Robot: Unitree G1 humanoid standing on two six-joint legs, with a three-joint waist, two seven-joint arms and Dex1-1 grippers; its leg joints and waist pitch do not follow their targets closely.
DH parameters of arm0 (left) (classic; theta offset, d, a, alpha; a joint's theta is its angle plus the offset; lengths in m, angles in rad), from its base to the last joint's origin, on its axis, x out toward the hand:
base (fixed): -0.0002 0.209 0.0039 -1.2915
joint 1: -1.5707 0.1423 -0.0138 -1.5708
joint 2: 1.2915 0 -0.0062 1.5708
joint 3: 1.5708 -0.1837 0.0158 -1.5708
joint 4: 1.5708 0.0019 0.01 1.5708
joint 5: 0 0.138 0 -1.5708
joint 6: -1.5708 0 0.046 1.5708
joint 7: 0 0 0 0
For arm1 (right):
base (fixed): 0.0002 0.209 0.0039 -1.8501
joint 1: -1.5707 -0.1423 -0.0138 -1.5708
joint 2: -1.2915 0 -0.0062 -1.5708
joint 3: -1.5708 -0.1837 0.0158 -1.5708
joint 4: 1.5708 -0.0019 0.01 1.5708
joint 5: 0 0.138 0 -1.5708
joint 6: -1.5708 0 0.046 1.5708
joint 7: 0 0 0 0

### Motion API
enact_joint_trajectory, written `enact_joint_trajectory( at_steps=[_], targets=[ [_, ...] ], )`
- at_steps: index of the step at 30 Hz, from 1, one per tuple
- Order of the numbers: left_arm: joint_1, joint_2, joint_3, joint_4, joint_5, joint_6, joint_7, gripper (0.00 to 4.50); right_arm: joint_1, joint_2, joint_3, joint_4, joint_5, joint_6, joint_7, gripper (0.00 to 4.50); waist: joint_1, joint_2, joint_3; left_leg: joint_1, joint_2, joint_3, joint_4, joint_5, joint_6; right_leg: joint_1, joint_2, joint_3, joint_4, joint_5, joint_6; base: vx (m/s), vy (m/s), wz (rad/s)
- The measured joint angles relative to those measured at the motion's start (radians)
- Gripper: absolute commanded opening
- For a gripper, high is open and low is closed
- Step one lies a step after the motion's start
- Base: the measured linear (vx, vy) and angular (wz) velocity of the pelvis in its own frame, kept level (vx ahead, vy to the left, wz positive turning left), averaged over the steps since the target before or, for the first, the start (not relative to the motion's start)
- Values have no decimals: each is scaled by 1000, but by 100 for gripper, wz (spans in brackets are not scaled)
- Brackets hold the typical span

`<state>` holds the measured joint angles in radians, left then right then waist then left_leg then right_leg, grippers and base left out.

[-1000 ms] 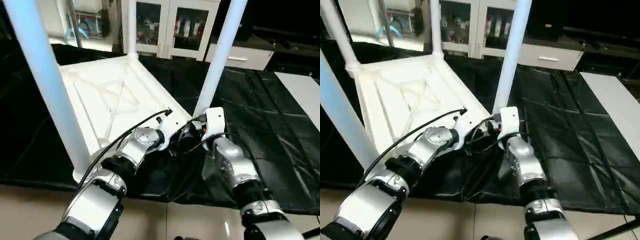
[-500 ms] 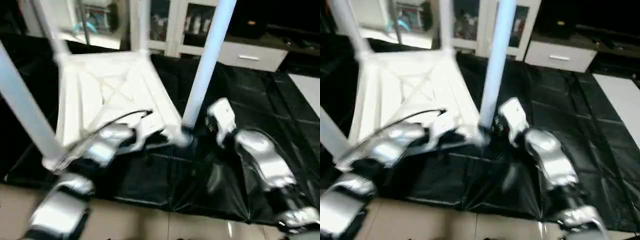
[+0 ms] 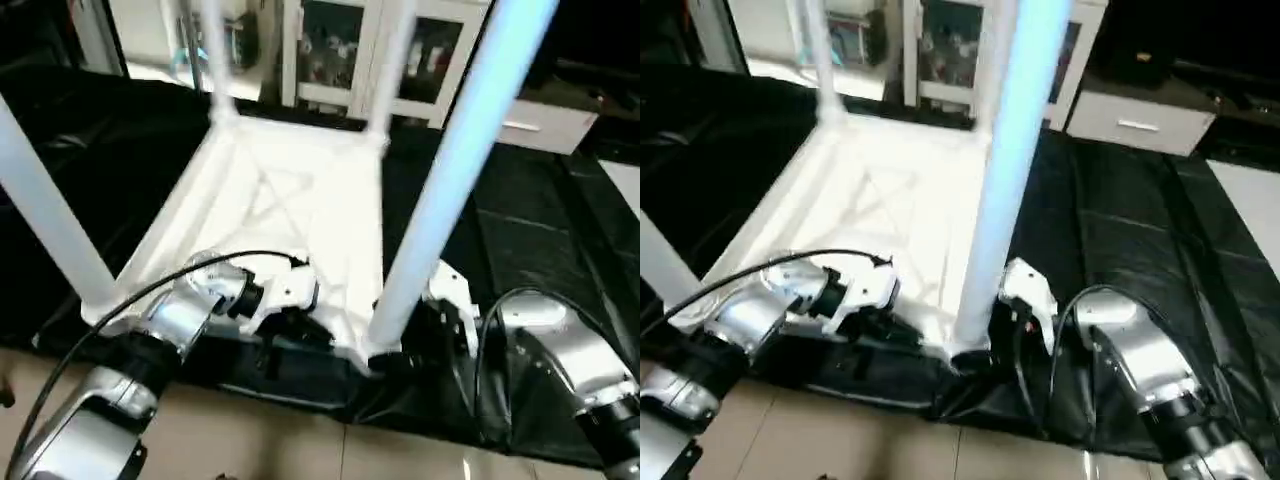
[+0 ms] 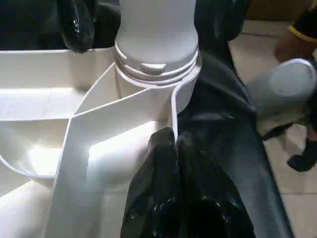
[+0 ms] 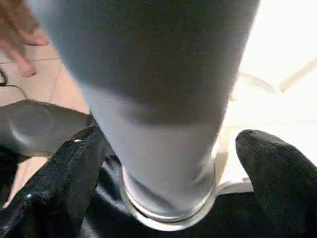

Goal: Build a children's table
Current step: Rotate leg to tighten

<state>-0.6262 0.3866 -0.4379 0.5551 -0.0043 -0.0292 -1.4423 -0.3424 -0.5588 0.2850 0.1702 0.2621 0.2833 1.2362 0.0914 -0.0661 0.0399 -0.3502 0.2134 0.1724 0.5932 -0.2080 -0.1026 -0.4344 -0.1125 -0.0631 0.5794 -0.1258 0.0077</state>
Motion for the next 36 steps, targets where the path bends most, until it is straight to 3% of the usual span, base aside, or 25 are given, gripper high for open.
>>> enact_joint_trajectory(
  at_steps=[5,6,17,18,24,30,34,36],
  targets=[
    [0,-1,-1,-2,2,2,-3,0,0,-26,28,0,-8,0,29,446,0,0,0,0,0,0,0,0,0,0,0,0,0,0,0,0,0,0],
    [0,-1,-1,-3,2,3,-3,0,0,-31,33,0,-10,1,38,420,0,0,0,0,0,0,0,0,0,0,0,0,0,0,0,0,0,0],
    [1,2,0,-18,7,12,-3,0,-5,-28,35,18,-21,-1,48,358,0,-1,-1,0,0,0,1,0,0,0,0,0,0,-1,1,0,0,0],
    [1,2,0,-18,7,12,-3,0,-5,-25,35,21,-21,-1,47,331,0,-1,-1,0,0,0,1,0,0,0,0,0,0,-1,1,0,0,0],
    [2,0,-3,-21,8,12,-4,0,-6,-24,28,30,-21,-2,46,285,1,-1,-1,0,0,0,2,0,0,0,0,0,0,-1,1,0,0,0],
    [26,3,7,-39,9,15,13,0,2,-6,21,38,-28,-19,25,268,-1,-1,-1,0,0,0,2,0,0,3,0,0,0,-1,0,0,0,0],
    [-5,-44,50,52,61,13,191,0,-6,97,-55,134,-53,-25,-177,265,-13,-3,-3,9,-2,-1,2,0,0,14,1,-1,-1,-4,5,-15,0,0],
    [-32,-93,71,121,84,16,319,0,-17,167,-108,191,-60,-16,-321,263,-32,-3,-2,13,-4,-4,3,0,0,16,0,-2,-4,-5,7,-61,4,-2]
  ],
)
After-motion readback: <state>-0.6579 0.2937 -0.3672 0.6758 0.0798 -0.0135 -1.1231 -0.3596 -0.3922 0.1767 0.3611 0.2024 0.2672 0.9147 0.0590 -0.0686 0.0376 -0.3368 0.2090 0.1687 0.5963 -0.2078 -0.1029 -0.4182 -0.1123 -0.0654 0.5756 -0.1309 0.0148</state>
